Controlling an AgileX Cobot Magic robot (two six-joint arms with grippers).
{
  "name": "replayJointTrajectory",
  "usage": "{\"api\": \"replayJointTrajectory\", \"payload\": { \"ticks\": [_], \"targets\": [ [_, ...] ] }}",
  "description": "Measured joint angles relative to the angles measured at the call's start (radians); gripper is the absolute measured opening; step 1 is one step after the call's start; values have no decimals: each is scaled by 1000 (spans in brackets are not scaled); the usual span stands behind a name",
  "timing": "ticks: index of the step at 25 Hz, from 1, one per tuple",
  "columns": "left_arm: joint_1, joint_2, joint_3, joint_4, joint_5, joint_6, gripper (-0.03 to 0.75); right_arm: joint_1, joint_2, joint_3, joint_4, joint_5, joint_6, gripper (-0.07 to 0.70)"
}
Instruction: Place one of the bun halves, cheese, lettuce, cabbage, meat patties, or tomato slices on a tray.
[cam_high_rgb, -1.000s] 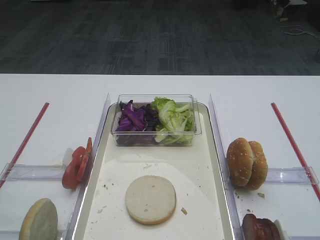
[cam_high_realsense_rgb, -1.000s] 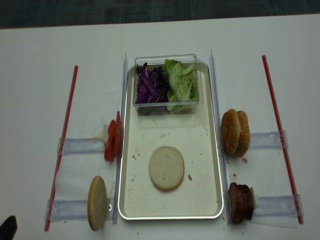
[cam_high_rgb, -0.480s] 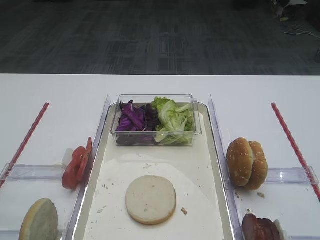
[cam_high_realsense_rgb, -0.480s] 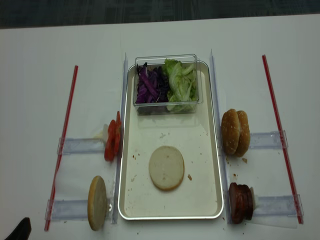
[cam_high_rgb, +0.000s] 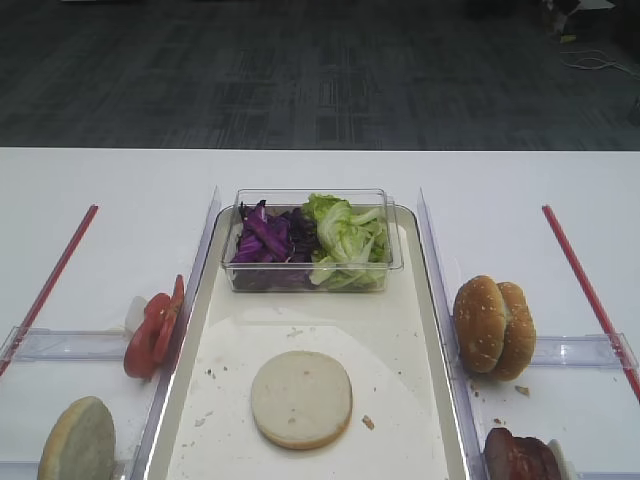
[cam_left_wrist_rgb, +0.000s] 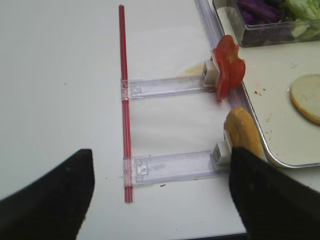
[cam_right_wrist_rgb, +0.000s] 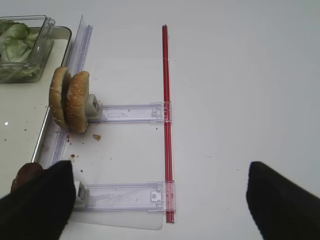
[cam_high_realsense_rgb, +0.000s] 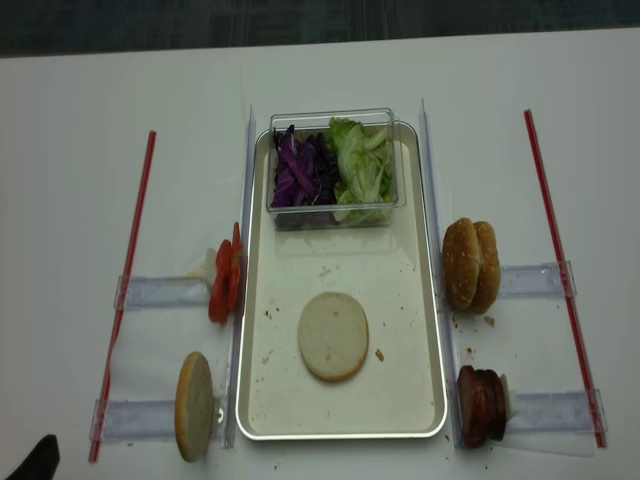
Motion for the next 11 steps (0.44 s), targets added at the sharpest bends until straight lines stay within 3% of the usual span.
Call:
{"api": "replayJointTrajectory", "payload": {
  "ticks": [11],
  "targets": [
    [0, 0, 0, 0, -2, 0, 498, 0, 0, 0, 0, 0, 0, 693]
  ]
}}
